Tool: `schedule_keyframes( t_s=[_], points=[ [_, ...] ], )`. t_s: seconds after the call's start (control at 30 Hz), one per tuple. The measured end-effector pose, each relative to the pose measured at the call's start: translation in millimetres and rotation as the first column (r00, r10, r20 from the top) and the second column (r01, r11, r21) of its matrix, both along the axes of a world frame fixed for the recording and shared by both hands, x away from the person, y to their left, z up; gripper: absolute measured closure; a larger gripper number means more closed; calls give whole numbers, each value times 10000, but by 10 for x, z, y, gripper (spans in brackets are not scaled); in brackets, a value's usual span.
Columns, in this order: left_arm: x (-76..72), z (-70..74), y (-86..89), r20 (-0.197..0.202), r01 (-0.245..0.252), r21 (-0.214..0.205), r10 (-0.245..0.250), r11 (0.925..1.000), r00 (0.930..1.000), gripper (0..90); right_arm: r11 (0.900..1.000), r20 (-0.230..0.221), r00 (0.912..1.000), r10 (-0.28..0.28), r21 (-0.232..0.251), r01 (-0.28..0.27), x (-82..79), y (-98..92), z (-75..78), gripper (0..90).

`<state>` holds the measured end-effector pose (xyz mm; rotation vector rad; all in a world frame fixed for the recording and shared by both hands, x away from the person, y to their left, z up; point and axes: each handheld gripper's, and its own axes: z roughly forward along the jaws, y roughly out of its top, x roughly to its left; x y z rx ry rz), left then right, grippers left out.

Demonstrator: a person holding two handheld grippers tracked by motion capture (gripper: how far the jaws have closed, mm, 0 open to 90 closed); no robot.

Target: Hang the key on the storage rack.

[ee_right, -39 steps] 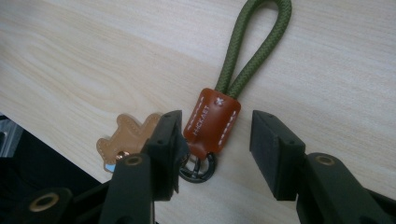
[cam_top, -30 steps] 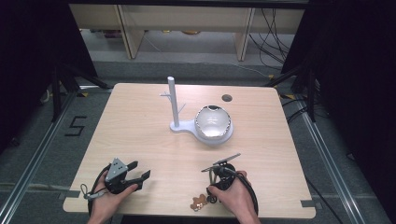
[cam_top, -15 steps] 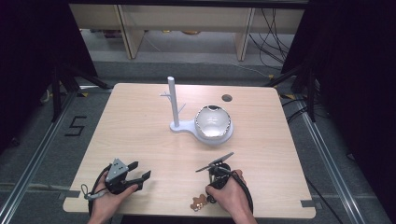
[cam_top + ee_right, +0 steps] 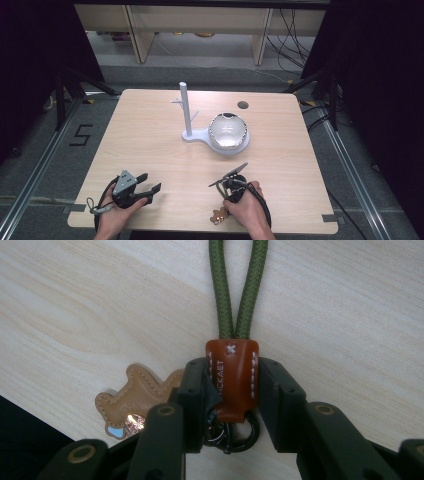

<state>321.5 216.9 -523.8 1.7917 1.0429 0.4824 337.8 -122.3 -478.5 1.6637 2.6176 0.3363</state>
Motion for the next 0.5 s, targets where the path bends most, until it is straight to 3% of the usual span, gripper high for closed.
schedule_keyframes(
  t_s=[0.07,0.1,0.17,0.37,0.4,0.5],
  points=[
    [-5,4,0,14,-42,76,42,10000,10000,335,9998,-85,9998,-165,55,166,-4,19,7,662],
    [-3,7,5,63,19,152,-20,9999,10000,335,9997,125,9997,226,-27,-225,11,-3,-4,646],
    [4,6,12,128,103,171,-105,9998,9999,335,9988,-87,10000,-9,495,13,6,9,-6,644],
    [-5,6,4,80,26,156,-27,9999,10000,336,9987,-99,9991,405,303,-402,-20,52,14,666],
    [-4,6,7,82,80,156,-81,9998,9999,336,9971,81,9980,632,-424,-628,-26,67,18,674],
    [-8,0,2,-10,6,-6,-6,10000,10000,336,9969,150,9979,628,-484,-620,-38,83,18,679]
  ],
)
